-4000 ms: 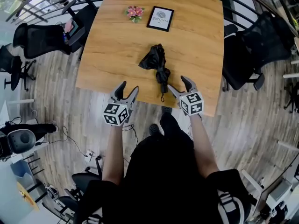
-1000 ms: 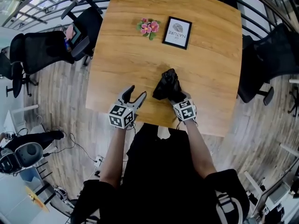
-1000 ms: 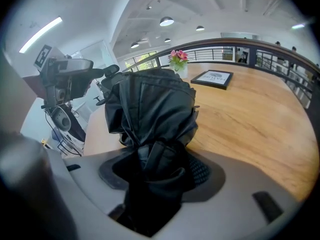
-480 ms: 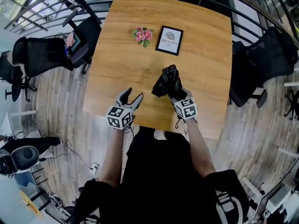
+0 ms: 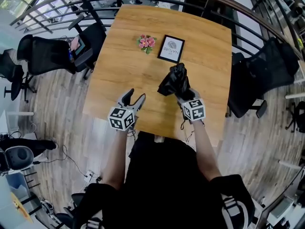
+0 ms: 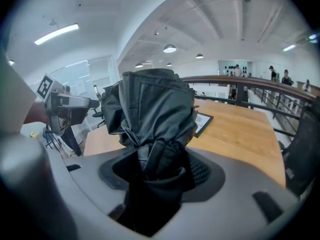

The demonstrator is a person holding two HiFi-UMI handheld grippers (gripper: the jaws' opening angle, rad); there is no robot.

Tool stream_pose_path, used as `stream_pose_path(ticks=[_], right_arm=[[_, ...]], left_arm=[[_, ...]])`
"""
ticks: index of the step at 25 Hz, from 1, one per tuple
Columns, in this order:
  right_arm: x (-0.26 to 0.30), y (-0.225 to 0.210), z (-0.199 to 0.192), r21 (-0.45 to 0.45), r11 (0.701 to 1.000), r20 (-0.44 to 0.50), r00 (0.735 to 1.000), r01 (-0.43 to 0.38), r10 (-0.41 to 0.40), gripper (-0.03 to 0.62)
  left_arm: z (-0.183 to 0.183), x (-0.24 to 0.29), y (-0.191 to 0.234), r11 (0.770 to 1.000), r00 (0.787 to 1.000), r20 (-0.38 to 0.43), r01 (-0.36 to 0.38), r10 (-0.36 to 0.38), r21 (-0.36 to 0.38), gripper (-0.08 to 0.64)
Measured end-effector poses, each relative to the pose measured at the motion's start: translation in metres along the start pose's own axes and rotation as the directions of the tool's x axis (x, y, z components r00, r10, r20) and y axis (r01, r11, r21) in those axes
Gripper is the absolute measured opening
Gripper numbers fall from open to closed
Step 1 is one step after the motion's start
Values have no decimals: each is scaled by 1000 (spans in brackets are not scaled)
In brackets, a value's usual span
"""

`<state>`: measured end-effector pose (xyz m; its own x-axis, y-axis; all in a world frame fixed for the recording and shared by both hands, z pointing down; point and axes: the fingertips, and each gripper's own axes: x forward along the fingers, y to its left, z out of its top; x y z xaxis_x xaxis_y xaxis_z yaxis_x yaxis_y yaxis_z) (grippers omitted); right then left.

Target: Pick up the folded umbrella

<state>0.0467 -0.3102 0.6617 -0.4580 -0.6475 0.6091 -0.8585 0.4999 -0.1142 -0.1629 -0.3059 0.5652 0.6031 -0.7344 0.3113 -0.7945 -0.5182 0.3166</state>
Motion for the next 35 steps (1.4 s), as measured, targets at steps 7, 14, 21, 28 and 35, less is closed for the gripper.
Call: stream_pose_path(ticks=[7,14,21,28,35], right_arm=[[-14,-6,21,-25,1000,43,999,15,-13,258],[-31,-16,51,-38,999,110,993,34,-29,258],[-46,-19,73,-57,998,171,985,35,-25,259],[-50,-16,78,-66,998,180,984,12,0,259],[-57,-19,79,-92,996,180,984,7,10,259]], left_arm=[[14,-5,-6,1000,999,31,-8,8,16,272],[30,-12,-14,999,997,68,-21,18,33,272],[39,-23,-19,998,995,98,-42,37,55,272],[46,-31,-27,995,992,115,-64,55,77,272],[47,-34,-38,994,990,124,-77,66,81,272]])
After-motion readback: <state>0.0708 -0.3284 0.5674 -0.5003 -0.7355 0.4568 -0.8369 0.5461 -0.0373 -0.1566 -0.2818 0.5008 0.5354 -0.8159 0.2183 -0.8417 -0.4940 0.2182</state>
